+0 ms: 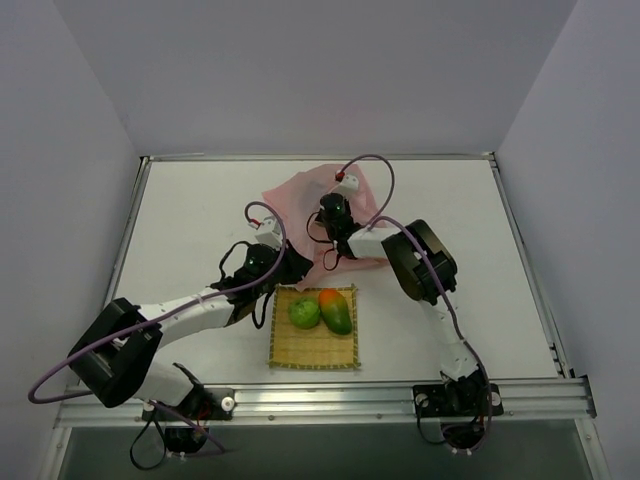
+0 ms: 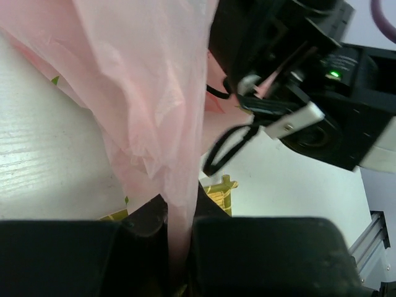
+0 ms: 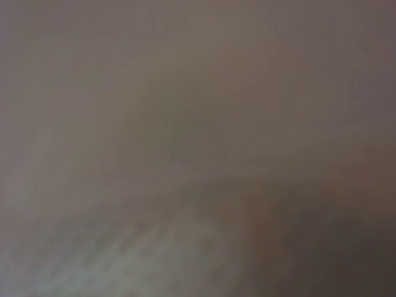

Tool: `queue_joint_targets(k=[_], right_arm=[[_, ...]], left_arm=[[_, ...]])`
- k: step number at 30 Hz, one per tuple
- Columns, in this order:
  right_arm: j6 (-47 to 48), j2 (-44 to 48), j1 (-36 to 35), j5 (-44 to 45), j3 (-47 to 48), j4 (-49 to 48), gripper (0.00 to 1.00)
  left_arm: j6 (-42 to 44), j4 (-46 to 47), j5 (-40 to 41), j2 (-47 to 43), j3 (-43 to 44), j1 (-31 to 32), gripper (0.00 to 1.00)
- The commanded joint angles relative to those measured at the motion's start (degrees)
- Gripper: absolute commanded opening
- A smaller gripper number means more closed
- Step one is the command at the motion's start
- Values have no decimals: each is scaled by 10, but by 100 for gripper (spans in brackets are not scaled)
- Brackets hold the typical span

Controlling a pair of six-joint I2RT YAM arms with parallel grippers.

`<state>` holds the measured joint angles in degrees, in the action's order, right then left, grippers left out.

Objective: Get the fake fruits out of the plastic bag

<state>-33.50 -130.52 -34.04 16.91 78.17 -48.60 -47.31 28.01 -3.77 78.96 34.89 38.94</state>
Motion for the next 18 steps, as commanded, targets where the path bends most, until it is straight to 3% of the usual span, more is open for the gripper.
queue_joint_targets(k=[1,3,5,6,9,18], right_arm=[[-31,-40,10,9,66,15,100],[-48,-59,11,-7,98,13,100],[-77,-84,10,-31,111,-11,93],[-89,-90,10,-40,114,-27,79],[-108,-94,13,-49,94,-95,50],[-100,-51,34,-92,9,-200,25]], left_arm=[[-11,13,-16,-5,18,4,2],[-10,8,-19,-4,23,5,2],[-9,1,-20,-3,27,4,2],[-6,-3,-19,-4,28,3,3],[4,-30,-8,-13,36,0,2],[23,-82,24,-49,51,-4,3]])
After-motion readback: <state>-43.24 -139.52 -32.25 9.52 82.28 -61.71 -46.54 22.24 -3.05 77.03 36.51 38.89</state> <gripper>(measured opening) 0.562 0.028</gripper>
